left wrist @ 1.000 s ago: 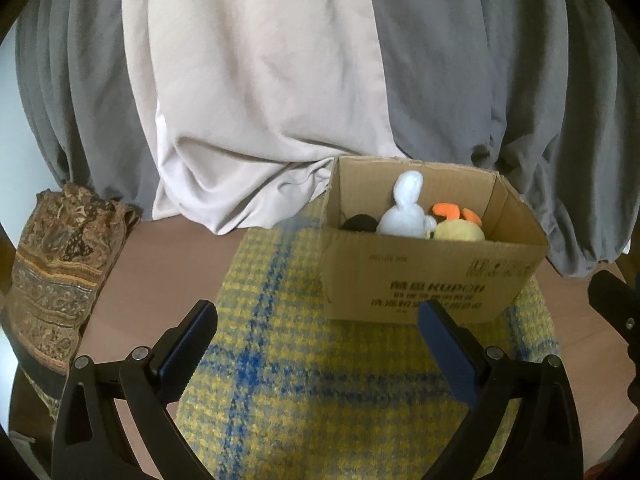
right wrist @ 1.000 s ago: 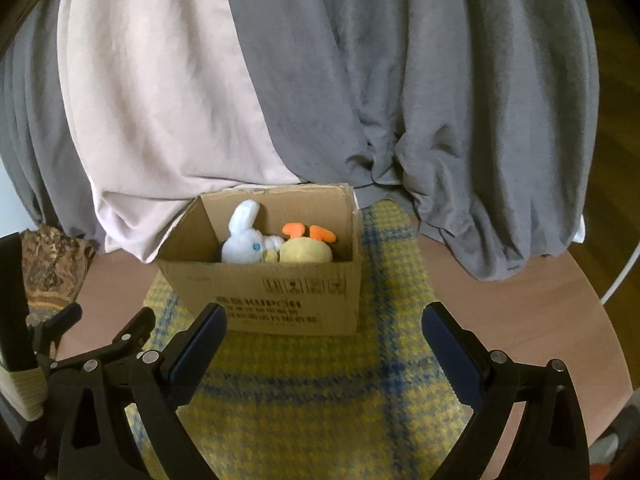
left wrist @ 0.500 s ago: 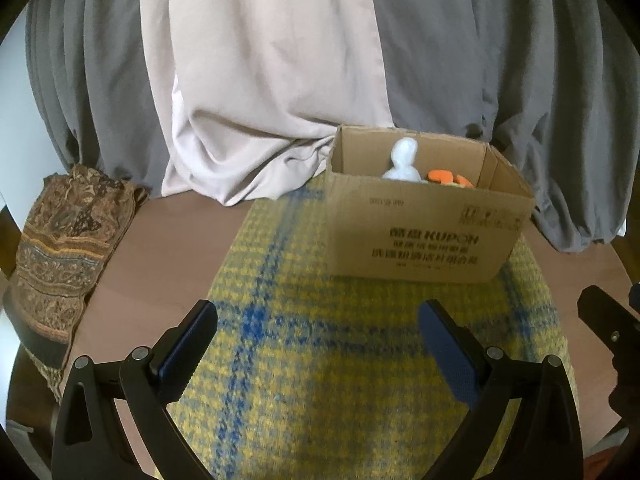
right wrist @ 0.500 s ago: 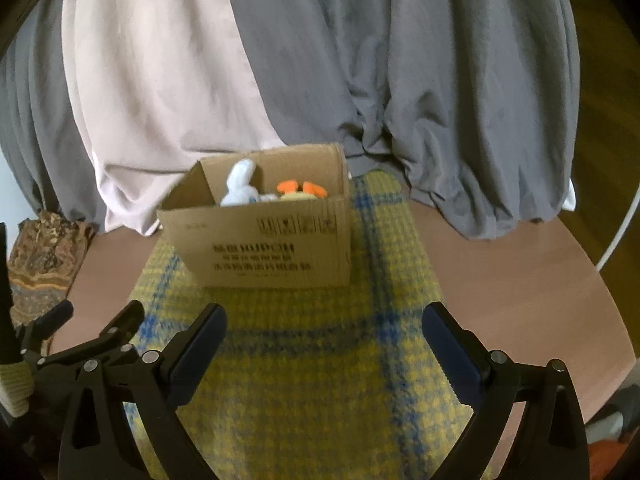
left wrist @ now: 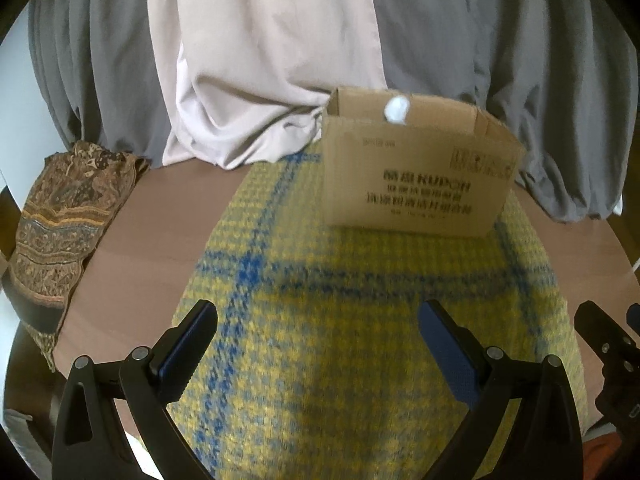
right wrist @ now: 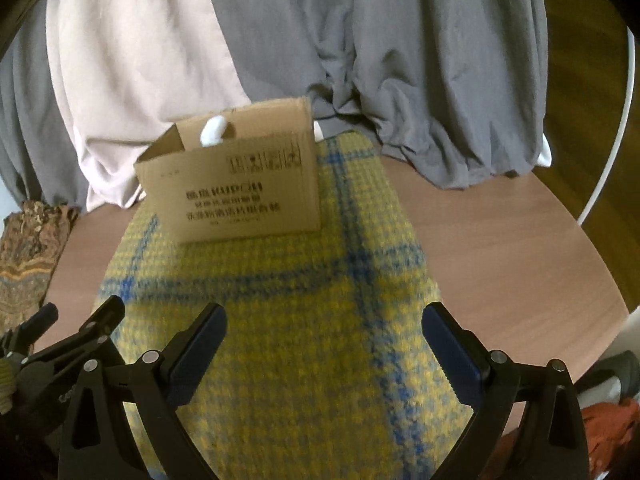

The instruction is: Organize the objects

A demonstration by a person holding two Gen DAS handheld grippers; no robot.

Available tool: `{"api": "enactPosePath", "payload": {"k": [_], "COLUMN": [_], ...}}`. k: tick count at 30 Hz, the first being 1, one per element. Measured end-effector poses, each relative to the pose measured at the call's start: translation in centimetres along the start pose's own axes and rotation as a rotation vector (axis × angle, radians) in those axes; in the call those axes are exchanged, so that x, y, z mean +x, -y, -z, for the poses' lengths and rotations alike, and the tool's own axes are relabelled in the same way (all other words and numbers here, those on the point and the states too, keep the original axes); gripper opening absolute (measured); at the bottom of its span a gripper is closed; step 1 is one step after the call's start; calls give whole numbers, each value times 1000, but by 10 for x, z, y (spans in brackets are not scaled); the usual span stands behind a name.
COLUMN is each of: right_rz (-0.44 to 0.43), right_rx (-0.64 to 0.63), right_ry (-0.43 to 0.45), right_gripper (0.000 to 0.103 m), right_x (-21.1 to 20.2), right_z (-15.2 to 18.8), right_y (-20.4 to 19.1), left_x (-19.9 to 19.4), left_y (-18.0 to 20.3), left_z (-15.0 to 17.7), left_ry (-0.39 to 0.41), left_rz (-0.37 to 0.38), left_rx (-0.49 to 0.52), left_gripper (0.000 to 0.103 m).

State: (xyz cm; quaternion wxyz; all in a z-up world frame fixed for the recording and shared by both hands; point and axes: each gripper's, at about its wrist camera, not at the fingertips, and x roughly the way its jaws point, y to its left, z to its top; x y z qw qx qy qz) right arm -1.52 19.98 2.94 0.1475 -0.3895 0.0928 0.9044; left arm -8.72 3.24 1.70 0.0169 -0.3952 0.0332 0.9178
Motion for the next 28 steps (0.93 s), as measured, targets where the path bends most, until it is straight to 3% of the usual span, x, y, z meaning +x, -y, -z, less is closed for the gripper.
{"api": "enactPosePath", "payload": {"k": [13, 28], "right_rz": [-7, -18], "right_rx": [9, 26], "right_ry": [-45, -58], "right_gripper": [98, 98], "right_x": [7, 16], "right_z": [42, 45], "right_y": [0, 4], "left_x": [14, 19], "left_y": [-12, -13], "left_z": [44, 48], "left_ry": [-60, -80], "left_rz": [-10, -4], "left_rx": [-2, -17], "left_gripper": [102, 102]}}
